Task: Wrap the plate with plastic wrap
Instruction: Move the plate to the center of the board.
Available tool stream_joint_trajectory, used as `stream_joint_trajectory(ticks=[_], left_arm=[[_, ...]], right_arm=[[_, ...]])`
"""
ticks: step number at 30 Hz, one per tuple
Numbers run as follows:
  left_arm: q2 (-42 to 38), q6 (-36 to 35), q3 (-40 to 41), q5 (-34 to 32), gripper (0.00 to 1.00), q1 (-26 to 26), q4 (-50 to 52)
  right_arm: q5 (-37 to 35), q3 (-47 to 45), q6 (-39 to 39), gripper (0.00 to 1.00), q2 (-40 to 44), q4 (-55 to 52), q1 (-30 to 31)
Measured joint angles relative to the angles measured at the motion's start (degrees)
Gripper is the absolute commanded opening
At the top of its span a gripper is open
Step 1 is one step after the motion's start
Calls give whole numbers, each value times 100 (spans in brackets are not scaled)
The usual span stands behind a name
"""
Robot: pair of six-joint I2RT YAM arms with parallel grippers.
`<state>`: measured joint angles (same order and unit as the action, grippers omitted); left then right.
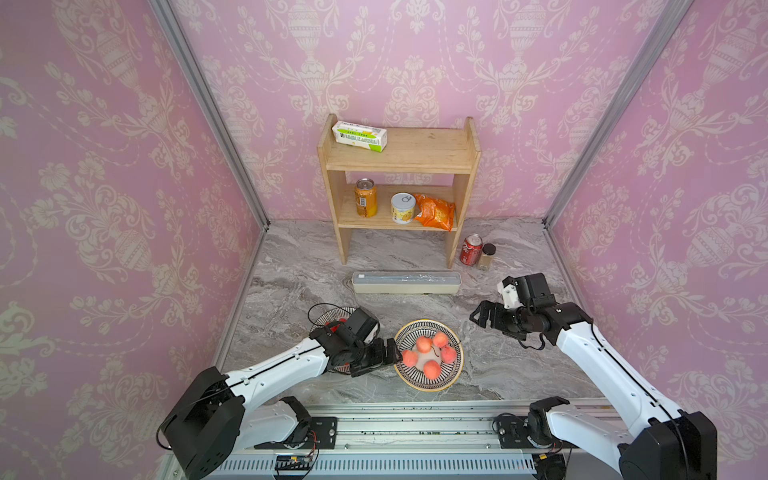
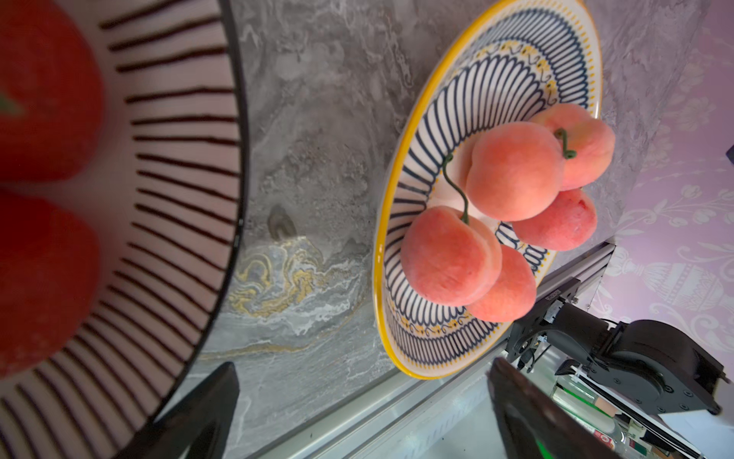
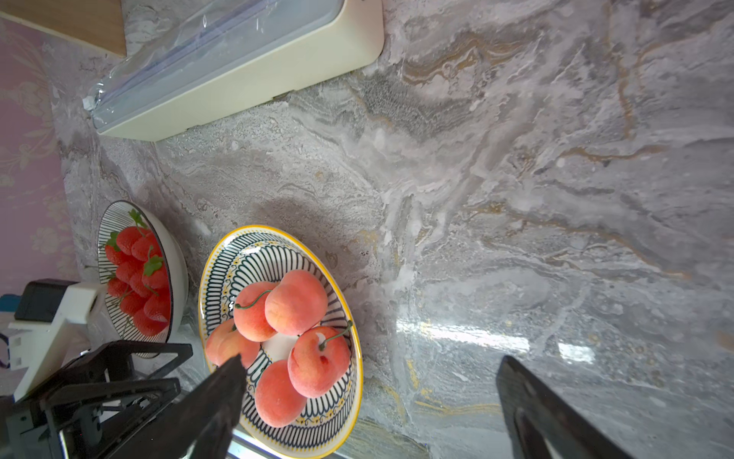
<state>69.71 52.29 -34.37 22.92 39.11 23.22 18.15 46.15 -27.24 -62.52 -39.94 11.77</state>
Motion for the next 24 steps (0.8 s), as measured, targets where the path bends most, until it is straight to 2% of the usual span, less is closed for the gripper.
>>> stream_joint_trajectory(ticks=[7, 11, 18, 24], left_arm=[[531, -883, -162, 74, 99, -1316, 37], [994, -1307, -551, 114, 99, -1805, 15], [1167, -1720, -1099, 144, 99, -2179, 11], [1027, -1794, -1213, 192, 99, -2459, 0]], right_arm=[[686, -612, -310, 100, -63, 271, 271], [968, -968, -566, 100, -101, 525, 435], [1390, -1672, -1327, 100, -109, 1462, 911], [1537, -1770, -1825, 100, -549, 2223, 1421]])
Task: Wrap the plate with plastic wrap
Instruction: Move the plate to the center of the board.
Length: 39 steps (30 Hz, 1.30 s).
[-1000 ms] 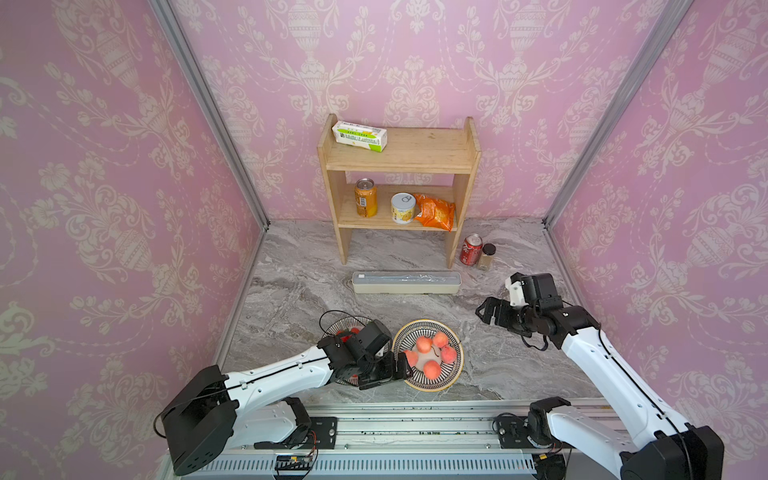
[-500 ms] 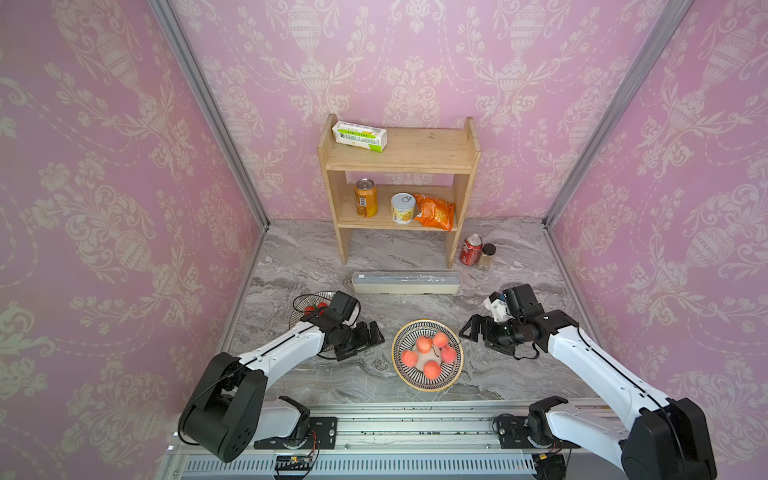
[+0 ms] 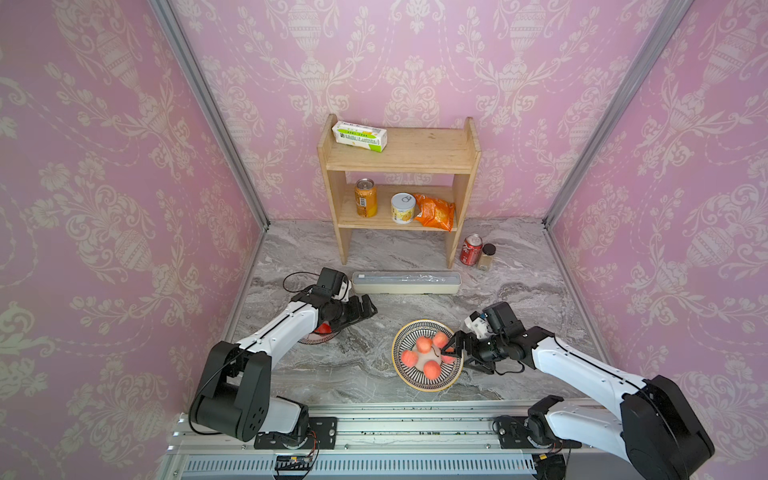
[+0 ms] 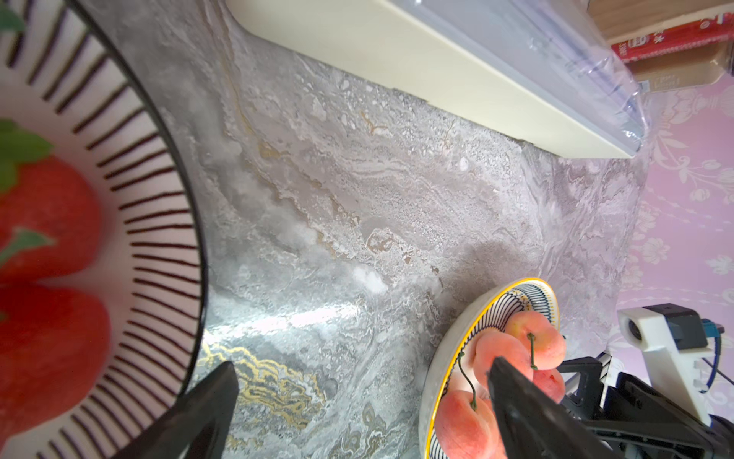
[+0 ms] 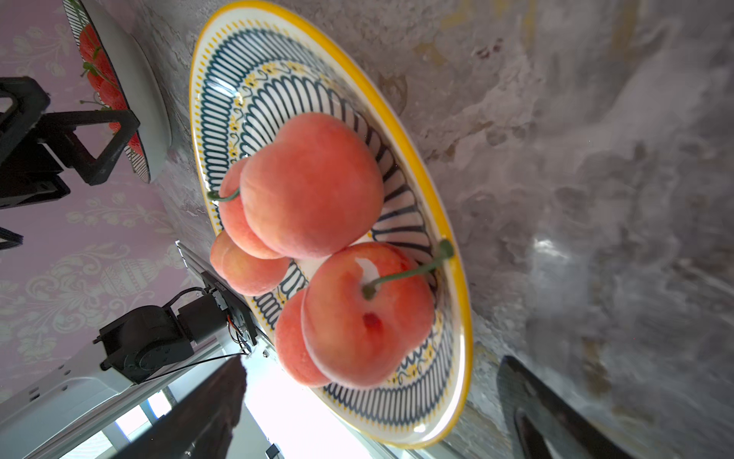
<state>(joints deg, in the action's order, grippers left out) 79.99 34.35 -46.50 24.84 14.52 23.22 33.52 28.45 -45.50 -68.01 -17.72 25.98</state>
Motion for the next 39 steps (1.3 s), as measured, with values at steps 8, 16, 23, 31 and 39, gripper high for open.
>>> stream_joint_trajectory(ticks=[8, 16, 23, 31, 39], left_arm=[[-57, 0, -378, 55, 99, -468, 17], [39, 160, -647, 269, 99, -693, -2], [-251, 417, -157, 601, 99, -568, 61], [-892, 1373, 1235, 968, 99, 225, -256], [-503, 2481, 1547, 1252, 99, 970, -1545]], right_arm=[[17, 278, -592, 100, -822, 955, 492], [-273, 1108, -839, 100, -1700, 1598, 756], [-671, 1460, -551, 100, -1521, 1311, 715], [-400, 1257, -566, 100, -1703, 1281, 758], [-111, 1222, -726, 100, -1915, 1547, 905]])
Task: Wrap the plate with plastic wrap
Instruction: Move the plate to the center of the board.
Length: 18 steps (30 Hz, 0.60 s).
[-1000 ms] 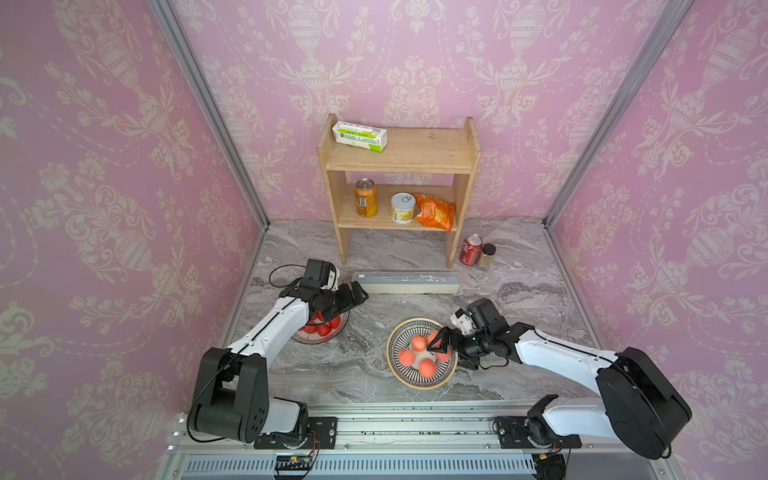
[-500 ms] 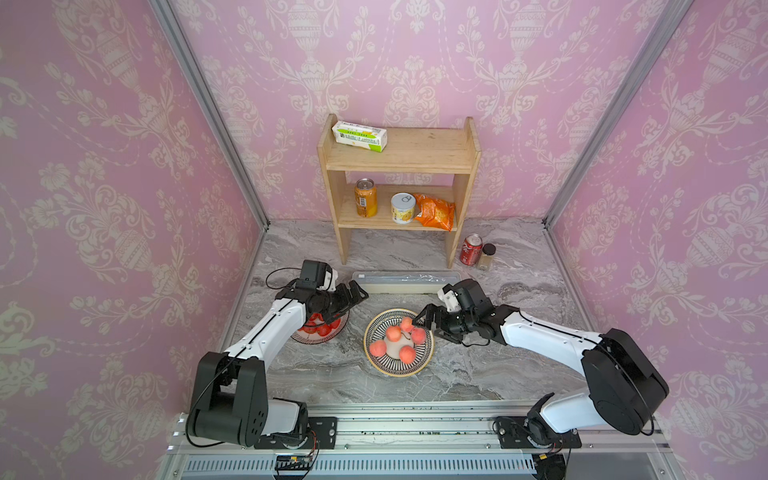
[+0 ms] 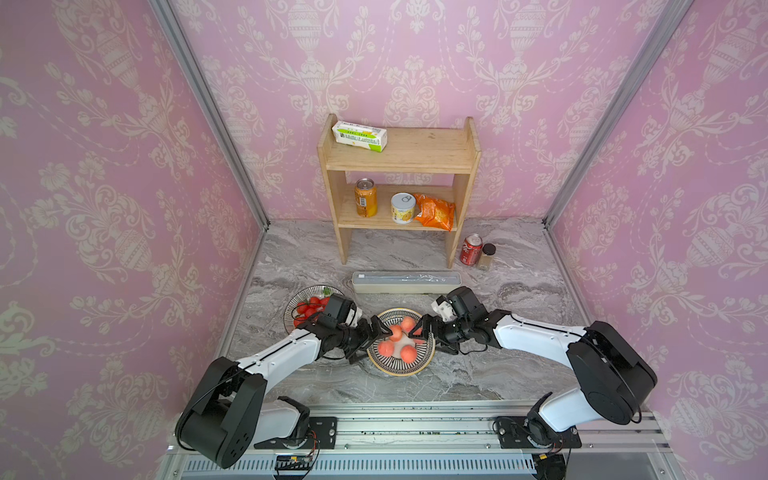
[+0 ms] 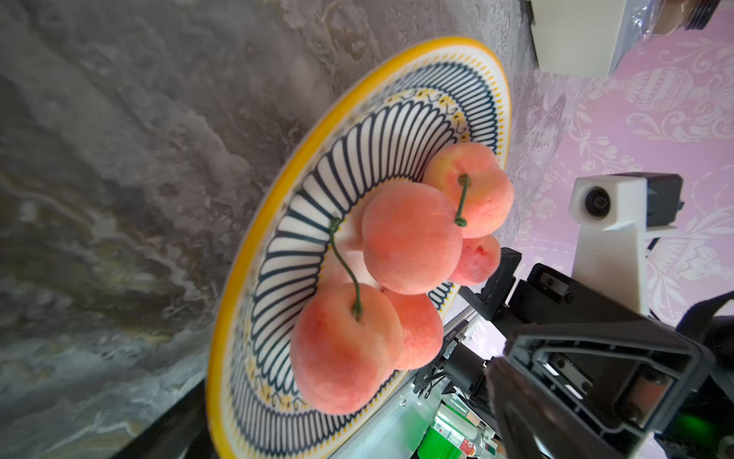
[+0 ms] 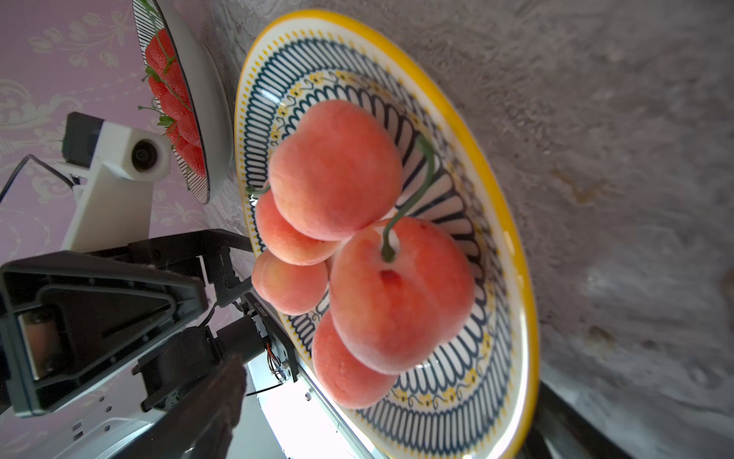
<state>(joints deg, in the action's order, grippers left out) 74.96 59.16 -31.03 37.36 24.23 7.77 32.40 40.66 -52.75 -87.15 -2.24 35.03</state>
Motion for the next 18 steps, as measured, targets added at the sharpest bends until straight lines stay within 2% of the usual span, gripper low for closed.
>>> stream_joint_trajectory(ticks=[12, 18], left_arm=[[1222, -133, -1110, -245, 99, 7, -133], [1482, -385, -1397, -398, 99, -149, -195]], right_arm=[[-380, 328, 20, 100, -284, -142, -245], [-610, 365, 68, 100, -286, -76, -396]])
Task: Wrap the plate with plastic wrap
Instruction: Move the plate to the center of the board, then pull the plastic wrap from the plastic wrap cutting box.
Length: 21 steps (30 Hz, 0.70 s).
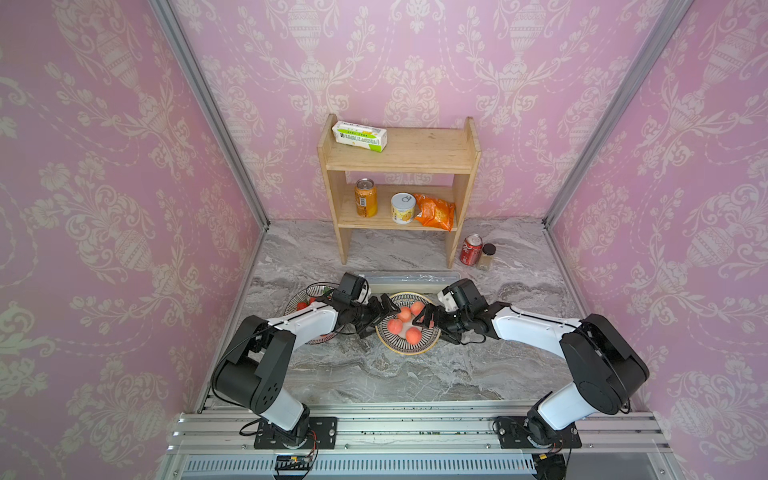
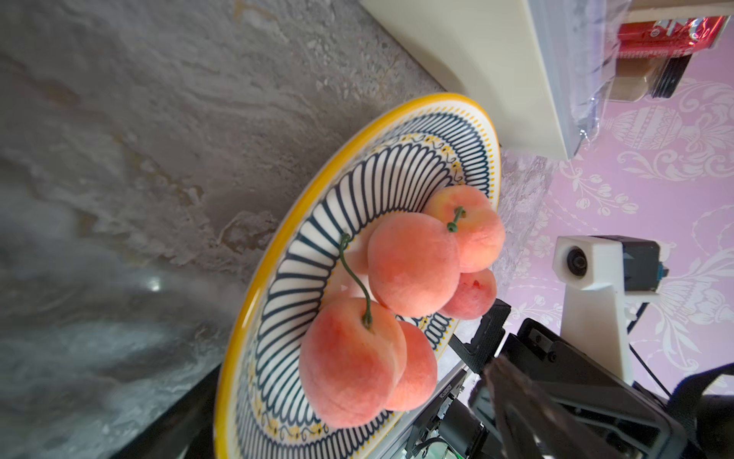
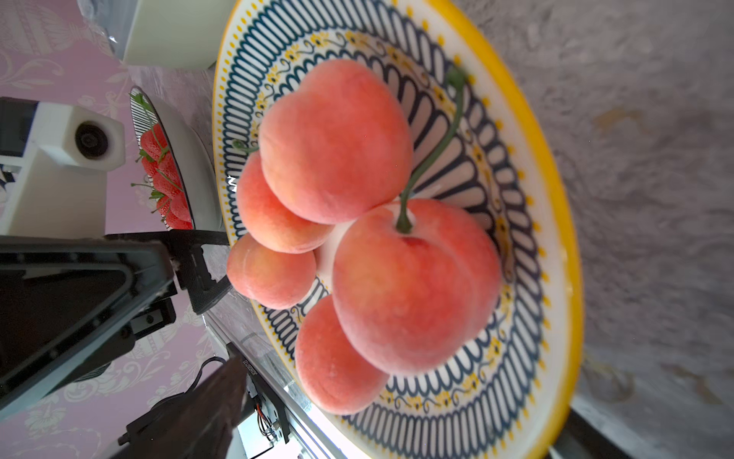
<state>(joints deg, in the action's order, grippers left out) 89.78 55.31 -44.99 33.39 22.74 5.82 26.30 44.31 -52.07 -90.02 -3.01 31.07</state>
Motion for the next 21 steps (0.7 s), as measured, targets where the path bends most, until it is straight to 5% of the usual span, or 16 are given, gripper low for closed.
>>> stream_joint_trajectory(ticks=[8, 12, 21], left_arm=[[-505, -1001, -573, -595, 99, -802, 1078], [-769, -1602, -1292, -750, 87, -1215, 1725], [201, -2704, -3042, -1176, 70, -1416, 2680]], right_arm=[[-533, -55, 562, 99, 772, -673, -424], [-684, 162, 1012, 84, 1261, -1377, -763], [-1506, 2549, 3178, 79, 828, -2647, -931]])
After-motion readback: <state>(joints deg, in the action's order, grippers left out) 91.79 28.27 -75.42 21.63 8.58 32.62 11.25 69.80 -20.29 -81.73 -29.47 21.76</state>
